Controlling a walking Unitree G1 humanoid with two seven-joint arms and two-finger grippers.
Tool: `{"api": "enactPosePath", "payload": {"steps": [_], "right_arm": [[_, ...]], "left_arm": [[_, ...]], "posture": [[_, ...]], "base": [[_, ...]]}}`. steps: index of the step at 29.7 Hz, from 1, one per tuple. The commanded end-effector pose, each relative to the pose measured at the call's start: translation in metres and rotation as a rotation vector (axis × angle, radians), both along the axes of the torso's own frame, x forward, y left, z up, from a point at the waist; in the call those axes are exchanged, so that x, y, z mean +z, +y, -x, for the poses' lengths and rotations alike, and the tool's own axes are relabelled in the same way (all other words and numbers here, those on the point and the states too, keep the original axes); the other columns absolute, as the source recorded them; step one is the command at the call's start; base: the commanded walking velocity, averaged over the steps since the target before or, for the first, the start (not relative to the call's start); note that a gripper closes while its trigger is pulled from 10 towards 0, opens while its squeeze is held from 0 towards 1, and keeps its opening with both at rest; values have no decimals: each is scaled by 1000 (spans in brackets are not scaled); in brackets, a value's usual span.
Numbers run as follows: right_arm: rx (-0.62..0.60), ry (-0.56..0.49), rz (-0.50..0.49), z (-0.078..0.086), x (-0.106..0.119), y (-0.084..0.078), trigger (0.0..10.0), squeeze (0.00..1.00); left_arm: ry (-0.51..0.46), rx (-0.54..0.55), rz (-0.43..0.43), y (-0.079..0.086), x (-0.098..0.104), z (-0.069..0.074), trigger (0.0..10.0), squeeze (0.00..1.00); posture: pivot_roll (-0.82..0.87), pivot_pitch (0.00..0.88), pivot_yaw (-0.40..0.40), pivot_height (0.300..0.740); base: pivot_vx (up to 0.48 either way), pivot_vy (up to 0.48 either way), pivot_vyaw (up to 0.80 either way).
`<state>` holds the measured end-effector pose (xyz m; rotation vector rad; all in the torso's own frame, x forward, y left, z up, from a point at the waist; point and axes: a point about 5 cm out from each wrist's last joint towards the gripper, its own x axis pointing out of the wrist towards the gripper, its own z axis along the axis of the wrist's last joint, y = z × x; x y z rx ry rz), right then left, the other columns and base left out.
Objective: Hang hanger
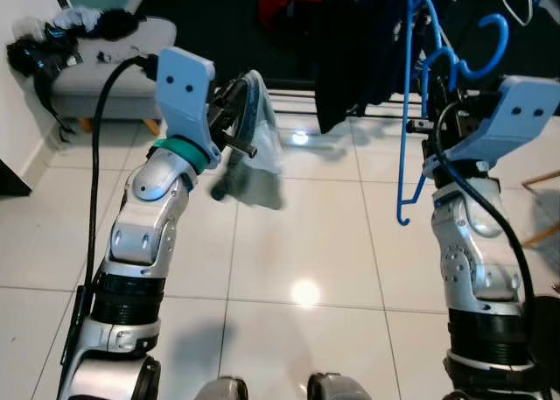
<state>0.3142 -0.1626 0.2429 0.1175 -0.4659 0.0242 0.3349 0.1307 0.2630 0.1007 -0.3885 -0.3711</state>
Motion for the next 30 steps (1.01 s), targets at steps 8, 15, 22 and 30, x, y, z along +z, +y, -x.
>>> {"api": "enactPosePath", "payload": {"steps": [8, 15, 22, 30], "right_arm": [[-14, -2, 4, -1, 0, -3, 10000, 0], [-15, -6, -3, -2, 1, -4, 10000, 0], [-20, -7, -10, -1, 1, -5, 10000, 0], [-22, -10, -7, -2, 1, -5, 10000, 0]], "left_arm": [[8, -21, 9, -6, -4, 0, 10000, 0], [8, -29, 10, -8, -4, 0, 10000, 0], [4, -37, 8, -9, -4, -1, 10000, 0], [0, -42, 6, -9, -3, -2, 10000, 0]], "posture": [[-88, 62, 55, 740], [-91, 57, 56, 740], [-93, 54, 59, 740], [-92, 49, 59, 740]], "base": [[480, 0, 0], [480, 0, -114], [480, 0, -800], [480, 0, -800]]}}
